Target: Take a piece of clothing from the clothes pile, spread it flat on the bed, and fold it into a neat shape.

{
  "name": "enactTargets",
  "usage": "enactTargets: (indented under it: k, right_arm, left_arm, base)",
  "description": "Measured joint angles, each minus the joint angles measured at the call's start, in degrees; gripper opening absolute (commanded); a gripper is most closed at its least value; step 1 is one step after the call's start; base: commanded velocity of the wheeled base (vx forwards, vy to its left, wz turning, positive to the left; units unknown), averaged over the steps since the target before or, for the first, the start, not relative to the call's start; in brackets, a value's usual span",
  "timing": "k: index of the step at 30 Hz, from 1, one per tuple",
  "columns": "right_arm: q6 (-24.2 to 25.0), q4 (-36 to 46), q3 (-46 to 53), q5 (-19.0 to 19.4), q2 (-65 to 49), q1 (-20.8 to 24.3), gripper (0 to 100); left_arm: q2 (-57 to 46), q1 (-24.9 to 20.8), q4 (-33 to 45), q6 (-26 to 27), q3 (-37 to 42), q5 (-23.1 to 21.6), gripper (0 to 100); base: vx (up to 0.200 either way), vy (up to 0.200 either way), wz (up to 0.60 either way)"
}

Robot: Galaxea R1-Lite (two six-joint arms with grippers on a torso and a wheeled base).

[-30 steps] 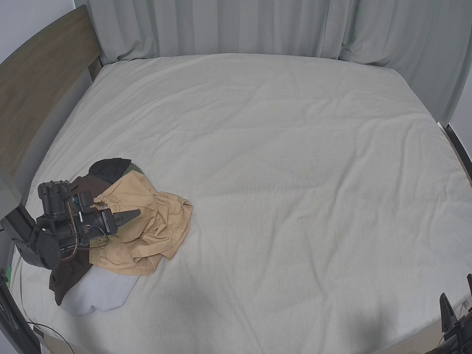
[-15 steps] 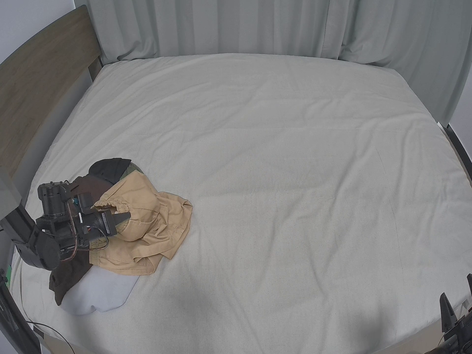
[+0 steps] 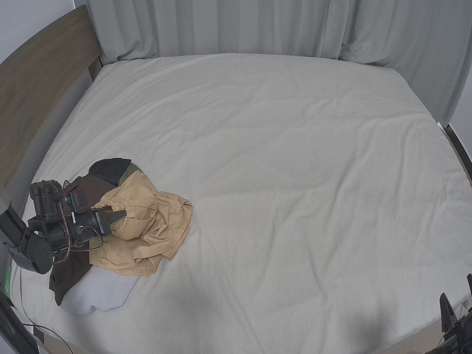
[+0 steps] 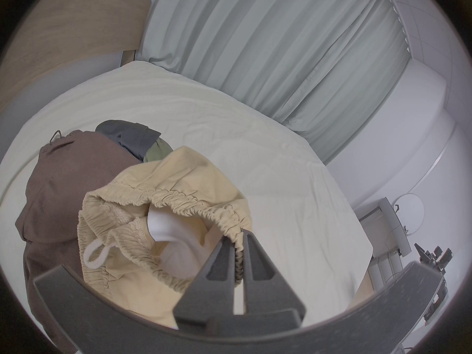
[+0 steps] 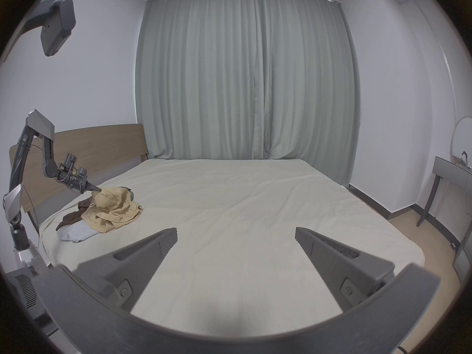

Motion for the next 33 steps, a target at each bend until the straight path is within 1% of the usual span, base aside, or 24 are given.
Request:
enactTargets:
  k: [9, 18, 23, 28, 33]
  right_arm:
    - [0.0, 0.0, 0.0, 0.0, 0.0, 0.0, 100]
    - [0.0, 0.0, 0.0, 0.0, 0.0, 0.0, 100]
    - [0.0, 0.0, 0.0, 0.0, 0.0, 0.0, 100]
    - [0.0, 0.0, 0.0, 0.0, 0.0, 0.1, 100]
    - [0.0, 0.0, 0.0, 0.0, 0.0, 0.0, 100]
  left_arm:
    - [-3.1, 0.2, 0.0, -1.3, 1.4, -0.4, 0]
    - [-4.9, -0.1, -0.1, -4.5, 1.9, -0.5, 0]
    - [-5.9, -0.2, -1.2, -7.3, 1.9, -0.6, 0]
    - [-7.4, -0.2, -1.4, -7.9, 3.4, -2.8, 0]
    - [-9.3, -0.3, -1.4, -8.0, 5.1, -3.3, 0]
  base:
    - [0.0, 0.0, 0.0]
    - [0.0, 0.0, 0.0]
    - [0.0, 0.0, 0.0]
    - [0.0, 0.0, 0.0]
    - [0.0, 0.0, 0.0]
